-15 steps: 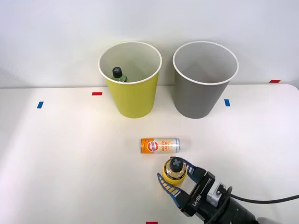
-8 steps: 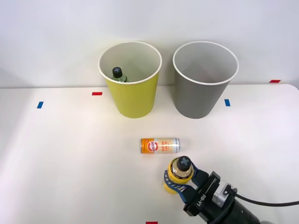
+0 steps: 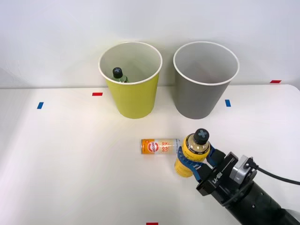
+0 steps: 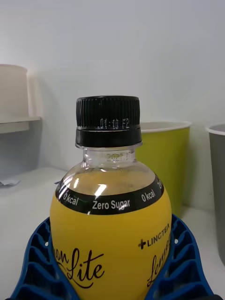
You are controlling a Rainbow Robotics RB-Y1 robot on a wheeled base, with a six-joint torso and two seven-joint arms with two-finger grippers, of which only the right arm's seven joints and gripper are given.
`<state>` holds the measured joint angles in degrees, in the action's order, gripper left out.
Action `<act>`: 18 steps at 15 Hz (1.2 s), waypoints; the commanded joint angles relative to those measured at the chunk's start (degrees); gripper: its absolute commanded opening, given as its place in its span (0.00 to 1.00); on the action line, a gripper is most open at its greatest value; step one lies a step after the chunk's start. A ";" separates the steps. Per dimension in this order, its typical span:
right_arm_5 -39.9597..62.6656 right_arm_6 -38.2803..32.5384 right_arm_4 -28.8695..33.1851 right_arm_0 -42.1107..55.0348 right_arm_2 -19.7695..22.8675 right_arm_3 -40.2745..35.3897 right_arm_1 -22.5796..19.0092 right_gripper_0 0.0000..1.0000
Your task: Put cans in the gray bin, plastic bottles in the light green bin
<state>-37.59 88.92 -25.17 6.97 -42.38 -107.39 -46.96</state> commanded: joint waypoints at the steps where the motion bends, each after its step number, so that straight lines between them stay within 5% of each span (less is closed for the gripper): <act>1: 0.41 -4.02 -0.41 -0.02 2.83 -2.56 0.11 0.00; 6: 14.82 -7.01 -2.25 -1.34 11.01 -12.93 2.93 0.00; 10: 15.88 -10.70 -3.49 -5.65 13.38 -13.54 6.79 0.00; 18: 38.73 -14.22 -5.42 -17.95 21.29 -15.83 17.08 0.00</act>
<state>-1.62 75.21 -30.11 -8.99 -22.22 -123.21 -31.72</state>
